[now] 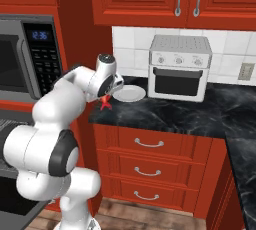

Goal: Take the fish from the oven and place it on the plate on the counter.

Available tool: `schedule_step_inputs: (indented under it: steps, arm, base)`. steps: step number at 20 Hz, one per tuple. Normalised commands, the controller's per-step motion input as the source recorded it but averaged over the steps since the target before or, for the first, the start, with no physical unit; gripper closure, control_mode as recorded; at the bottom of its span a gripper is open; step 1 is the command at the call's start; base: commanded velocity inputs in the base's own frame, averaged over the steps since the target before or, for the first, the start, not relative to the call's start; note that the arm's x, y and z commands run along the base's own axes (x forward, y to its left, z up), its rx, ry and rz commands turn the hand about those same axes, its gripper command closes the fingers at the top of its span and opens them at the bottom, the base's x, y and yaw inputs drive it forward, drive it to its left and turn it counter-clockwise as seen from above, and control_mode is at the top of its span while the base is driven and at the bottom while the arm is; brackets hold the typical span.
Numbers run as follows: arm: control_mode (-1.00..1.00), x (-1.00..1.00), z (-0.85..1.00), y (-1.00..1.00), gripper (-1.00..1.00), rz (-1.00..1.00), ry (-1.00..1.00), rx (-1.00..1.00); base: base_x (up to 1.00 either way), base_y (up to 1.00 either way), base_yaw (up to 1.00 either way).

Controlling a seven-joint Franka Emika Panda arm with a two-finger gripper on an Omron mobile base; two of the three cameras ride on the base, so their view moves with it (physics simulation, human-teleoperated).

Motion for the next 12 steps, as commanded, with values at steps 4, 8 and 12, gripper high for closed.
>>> schedule_step_inputs:
  steps: [4, 8, 12]
  arm:
    - [-1.0, 0.29, -0.6, 0.0, 1.0, 0.18, -0.12, -0.06]
    - [-1.0, 0.11, -0.19, 0.0, 1.0, 0.13, -0.06, -0.16]
    - [-1.0, 0.3, 0.0, 0.0, 1.0, 0.12, -0.01, -0.12]
  base:
    - [0.0, 0.0, 0.0]
    - [0.0, 0.0, 0.0]
    - [0.0, 0.0, 0.0]
